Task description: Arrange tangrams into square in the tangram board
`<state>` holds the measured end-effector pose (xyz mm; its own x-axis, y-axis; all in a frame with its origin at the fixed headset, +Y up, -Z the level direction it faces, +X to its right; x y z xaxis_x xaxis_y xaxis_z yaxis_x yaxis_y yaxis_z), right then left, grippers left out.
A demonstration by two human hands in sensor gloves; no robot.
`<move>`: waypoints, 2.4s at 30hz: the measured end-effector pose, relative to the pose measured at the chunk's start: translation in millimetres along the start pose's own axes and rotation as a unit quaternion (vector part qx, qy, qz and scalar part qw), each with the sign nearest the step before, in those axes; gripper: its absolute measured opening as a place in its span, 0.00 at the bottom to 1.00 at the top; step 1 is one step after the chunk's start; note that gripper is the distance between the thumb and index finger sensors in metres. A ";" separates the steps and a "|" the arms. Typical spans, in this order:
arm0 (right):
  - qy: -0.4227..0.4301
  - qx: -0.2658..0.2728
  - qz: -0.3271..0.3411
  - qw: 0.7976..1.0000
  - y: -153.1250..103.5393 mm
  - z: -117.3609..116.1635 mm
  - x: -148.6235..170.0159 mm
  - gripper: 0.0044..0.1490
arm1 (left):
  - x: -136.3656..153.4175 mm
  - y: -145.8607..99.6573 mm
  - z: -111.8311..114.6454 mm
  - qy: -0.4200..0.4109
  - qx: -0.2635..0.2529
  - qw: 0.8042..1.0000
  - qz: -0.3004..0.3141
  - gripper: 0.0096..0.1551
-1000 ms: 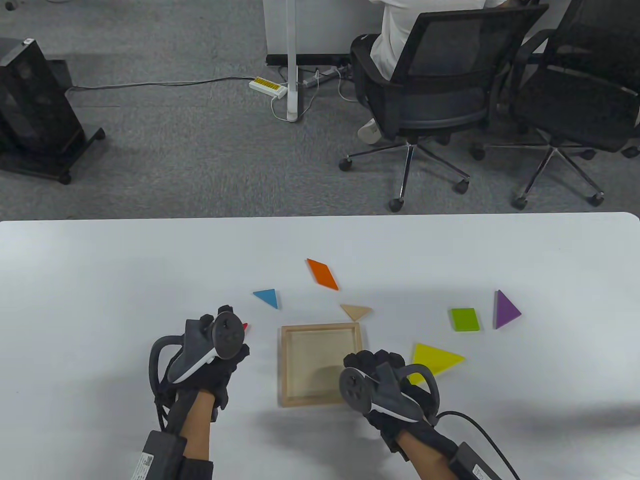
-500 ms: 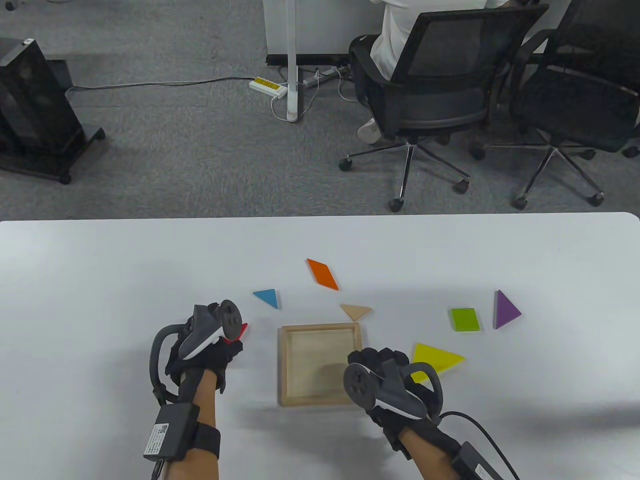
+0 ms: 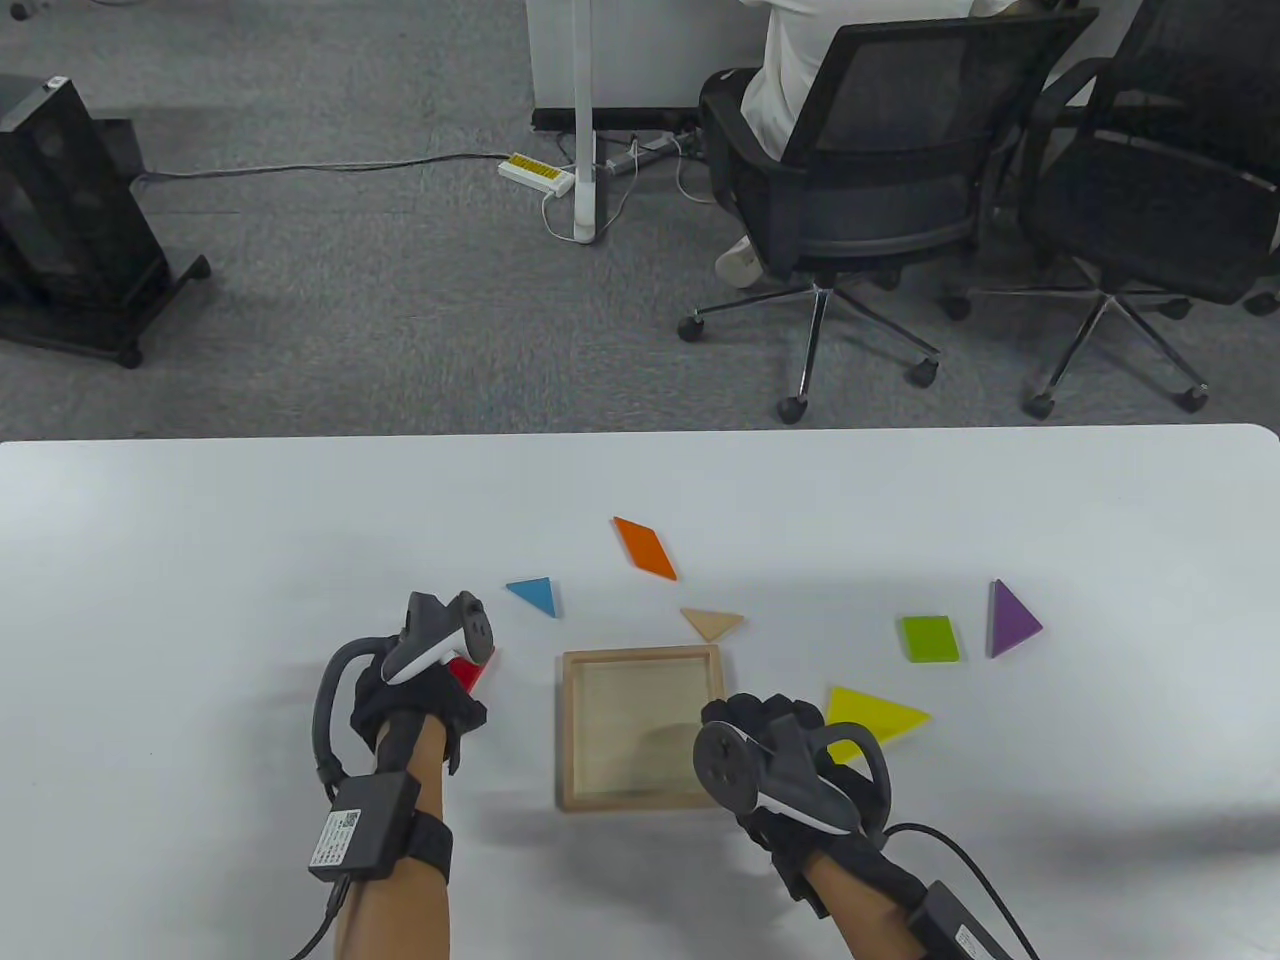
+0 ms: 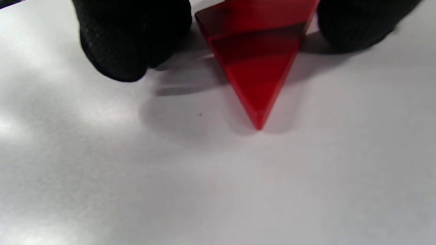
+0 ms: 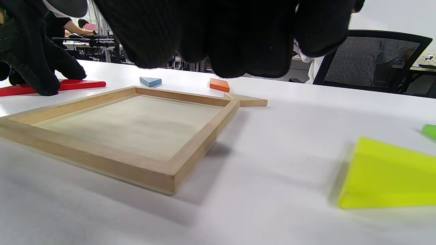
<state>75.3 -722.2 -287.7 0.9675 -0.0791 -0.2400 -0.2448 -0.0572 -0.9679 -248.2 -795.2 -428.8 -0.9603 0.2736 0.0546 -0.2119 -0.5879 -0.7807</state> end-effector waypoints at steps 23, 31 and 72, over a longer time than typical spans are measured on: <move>0.005 0.012 -0.013 1.000 2.3 6.5 13.0 0.36 | 8.1 -13.5 -23.7 -0.031 -0.157 0.983 0.088 0.56; 0.009 0.018 -0.025 0.999 2.2 9.2 20.7 0.37 | -11.8 -46.1 -48.1 -0.027 -0.228 0.962 0.150 0.57; -0.007 -0.001 -0.063 0.998 8.7 0.8 42.7 0.38 | -183.4 -121.1 -25.2 0.238 -0.191 0.894 0.328 0.56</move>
<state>114.5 -725.3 -306.4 0.9914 -0.0571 -0.1174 -0.1212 -0.0684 -0.9903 -41.9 -755.0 -360.0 -0.6499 0.3112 -0.6934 0.5341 -0.4621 -0.7080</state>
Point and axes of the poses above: the tracker on the back of each hand, its own x axis roughly to the little-finger side, its own y axis roughly from the wrist to the fingertips, z = x × y, the point moved 1 cm from there along y, roughly from the wrist to the fingertips, and after that the axes turned 4 degrees about y, right-handed, at the moved point
